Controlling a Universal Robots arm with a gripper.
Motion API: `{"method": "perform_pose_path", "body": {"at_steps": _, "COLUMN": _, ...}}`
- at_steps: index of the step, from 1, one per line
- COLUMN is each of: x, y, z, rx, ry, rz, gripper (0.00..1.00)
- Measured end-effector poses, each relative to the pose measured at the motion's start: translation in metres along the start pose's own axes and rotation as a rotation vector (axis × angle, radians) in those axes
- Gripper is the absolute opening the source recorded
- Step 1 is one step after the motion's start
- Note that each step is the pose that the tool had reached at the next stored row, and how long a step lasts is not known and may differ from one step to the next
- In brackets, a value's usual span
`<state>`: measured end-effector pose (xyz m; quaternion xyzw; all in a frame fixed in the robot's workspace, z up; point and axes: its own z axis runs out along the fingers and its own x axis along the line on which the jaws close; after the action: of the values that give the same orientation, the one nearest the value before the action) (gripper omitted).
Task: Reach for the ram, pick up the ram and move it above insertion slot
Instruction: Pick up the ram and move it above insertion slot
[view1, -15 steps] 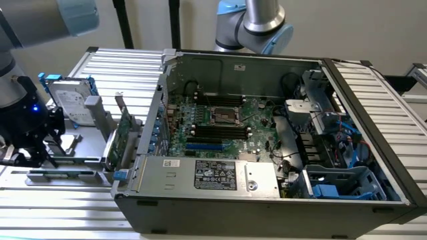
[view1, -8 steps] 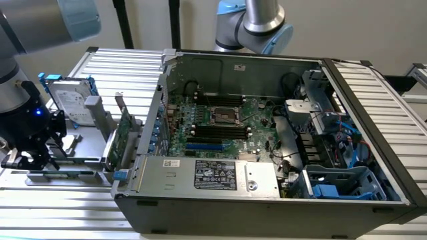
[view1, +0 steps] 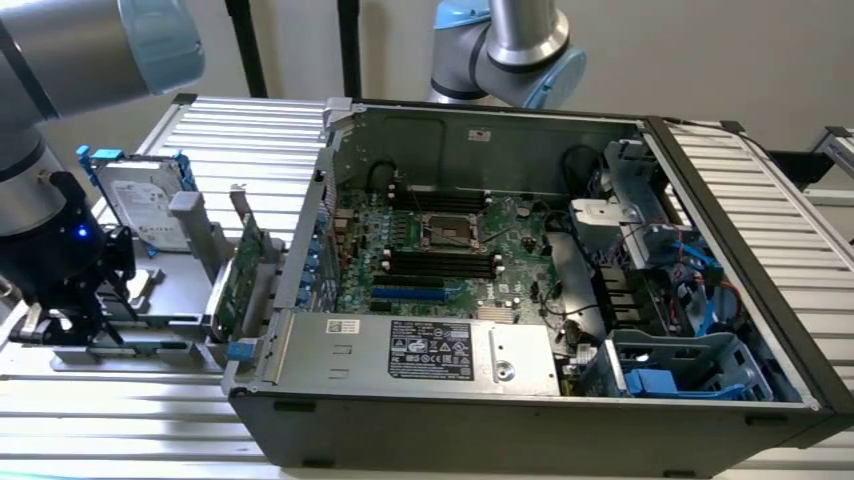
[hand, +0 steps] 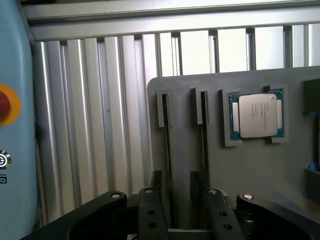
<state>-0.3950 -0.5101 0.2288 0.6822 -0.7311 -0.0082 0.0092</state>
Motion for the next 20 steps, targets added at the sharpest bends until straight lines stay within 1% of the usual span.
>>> {"method": "perform_pose_path", "body": {"at_steps": 20, "x": 0.001, "y": -0.0008, "z": 0.0207, "rx": 0.0001, "ry": 0.0016, "rz": -0.036, "gripper": 0.36}}
